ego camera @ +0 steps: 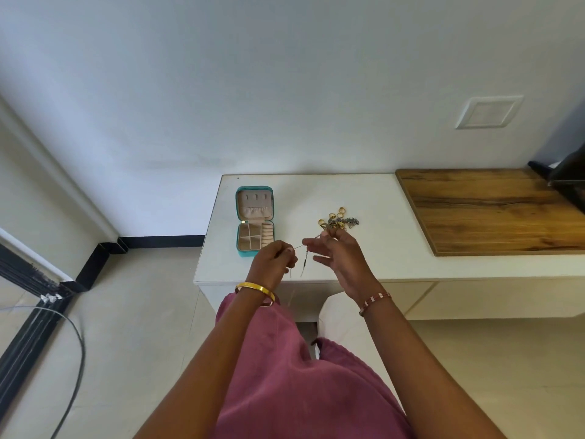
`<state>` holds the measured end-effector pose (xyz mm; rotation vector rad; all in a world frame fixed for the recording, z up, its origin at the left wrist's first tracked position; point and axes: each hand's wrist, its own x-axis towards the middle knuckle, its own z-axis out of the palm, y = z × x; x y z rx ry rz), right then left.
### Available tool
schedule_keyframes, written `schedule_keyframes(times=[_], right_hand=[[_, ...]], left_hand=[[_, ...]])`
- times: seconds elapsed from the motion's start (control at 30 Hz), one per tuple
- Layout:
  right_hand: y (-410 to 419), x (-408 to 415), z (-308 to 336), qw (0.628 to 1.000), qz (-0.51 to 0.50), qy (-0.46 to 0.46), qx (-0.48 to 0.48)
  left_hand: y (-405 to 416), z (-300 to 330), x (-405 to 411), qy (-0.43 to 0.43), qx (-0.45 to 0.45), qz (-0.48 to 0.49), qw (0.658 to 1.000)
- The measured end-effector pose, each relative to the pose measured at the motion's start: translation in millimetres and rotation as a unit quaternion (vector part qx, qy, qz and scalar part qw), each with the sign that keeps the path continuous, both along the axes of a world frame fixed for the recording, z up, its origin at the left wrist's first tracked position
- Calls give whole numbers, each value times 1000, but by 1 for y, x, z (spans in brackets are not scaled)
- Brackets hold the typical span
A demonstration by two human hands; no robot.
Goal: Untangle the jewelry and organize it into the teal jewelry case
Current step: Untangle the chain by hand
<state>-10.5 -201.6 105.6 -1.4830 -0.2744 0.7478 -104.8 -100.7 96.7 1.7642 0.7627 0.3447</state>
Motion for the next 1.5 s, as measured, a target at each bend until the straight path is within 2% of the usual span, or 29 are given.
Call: schedule_keyframes(times=[0.07,0.2,0.3,0.4,0.57,0.67,0.77,0.83,0.97,1.1,1.23,1.33,1.43,1.5], right_hand=[[1,-4,-3,998,13,60,23],[4,-10,-2,990,17,129,55],[3,-8,-2,994,12,108,31],[-4,-1,-2,998,3,69,-5],[-14,9,-3,999,-5,19,-30],[-16,8,-1,996,16,-51,-73],[-17,6,1,970,85,-169,-150],[-16,6,2,950,134,-216,-180],[-17,9,-3,968,106,-158,-161],[-19,13,-4,979,76,-111,-153],[-17,10,-4,967,86,-166,-175],[-17,10,-5,951,103,-225,-184],[-19,10,-5,951,118,-233,-166],[-18,9,-3,964,107,-205,-134]], left_hand=[[1,2,0,-37,-115,22,992],[6,4,1,-86,-261,57,960],[8,6,1,-133,-388,105,906],[15,6,-1,-155,-449,134,870],[23,-4,-6,-143,-452,166,865],[20,-7,-5,-123,-445,170,870],[15,-6,-4,-93,-427,150,887],[13,-4,-4,-57,-391,123,911],[15,-3,-8,-9,-304,90,949],[18,-5,-10,-12,-303,136,943],[15,-8,-7,-32,-344,189,919],[11,-8,-7,-47,-366,178,912],[10,-4,-8,-12,-348,130,929],[10,-1,-9,28,-306,92,947]])
